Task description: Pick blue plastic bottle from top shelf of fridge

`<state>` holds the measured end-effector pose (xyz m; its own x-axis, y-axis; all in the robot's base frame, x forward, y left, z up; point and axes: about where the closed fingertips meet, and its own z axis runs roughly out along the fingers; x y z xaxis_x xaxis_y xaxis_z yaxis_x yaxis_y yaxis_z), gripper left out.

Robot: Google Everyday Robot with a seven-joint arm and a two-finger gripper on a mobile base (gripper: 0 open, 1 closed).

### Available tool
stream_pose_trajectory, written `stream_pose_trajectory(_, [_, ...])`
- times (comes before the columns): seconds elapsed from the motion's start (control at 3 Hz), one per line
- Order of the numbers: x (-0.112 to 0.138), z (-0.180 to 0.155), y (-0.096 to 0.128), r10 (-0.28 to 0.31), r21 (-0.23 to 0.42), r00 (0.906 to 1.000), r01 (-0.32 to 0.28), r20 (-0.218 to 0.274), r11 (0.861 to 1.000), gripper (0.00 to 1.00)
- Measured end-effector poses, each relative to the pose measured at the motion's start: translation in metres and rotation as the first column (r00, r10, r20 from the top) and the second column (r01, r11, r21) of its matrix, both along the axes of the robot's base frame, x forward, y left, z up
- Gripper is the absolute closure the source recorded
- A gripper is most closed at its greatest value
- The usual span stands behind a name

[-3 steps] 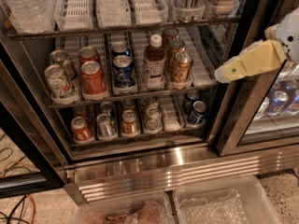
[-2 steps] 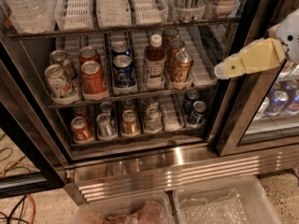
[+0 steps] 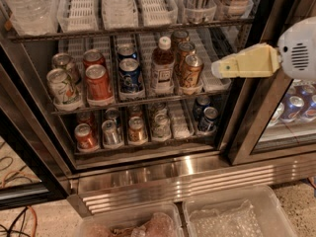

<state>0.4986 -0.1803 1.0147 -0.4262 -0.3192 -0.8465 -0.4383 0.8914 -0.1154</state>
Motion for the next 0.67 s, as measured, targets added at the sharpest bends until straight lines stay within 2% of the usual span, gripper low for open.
stream_pose_trajectory(0.33, [0.005, 0.018, 0.012, -0.099, 0.014, 0.9890, 0.098, 0.110, 0.995, 0.00])
stream_pose_trajectory(0.67, [0.015, 0.039, 0.006, -0.143, 0.027, 0.9714, 0.140, 0.190, 0.990, 0.00])
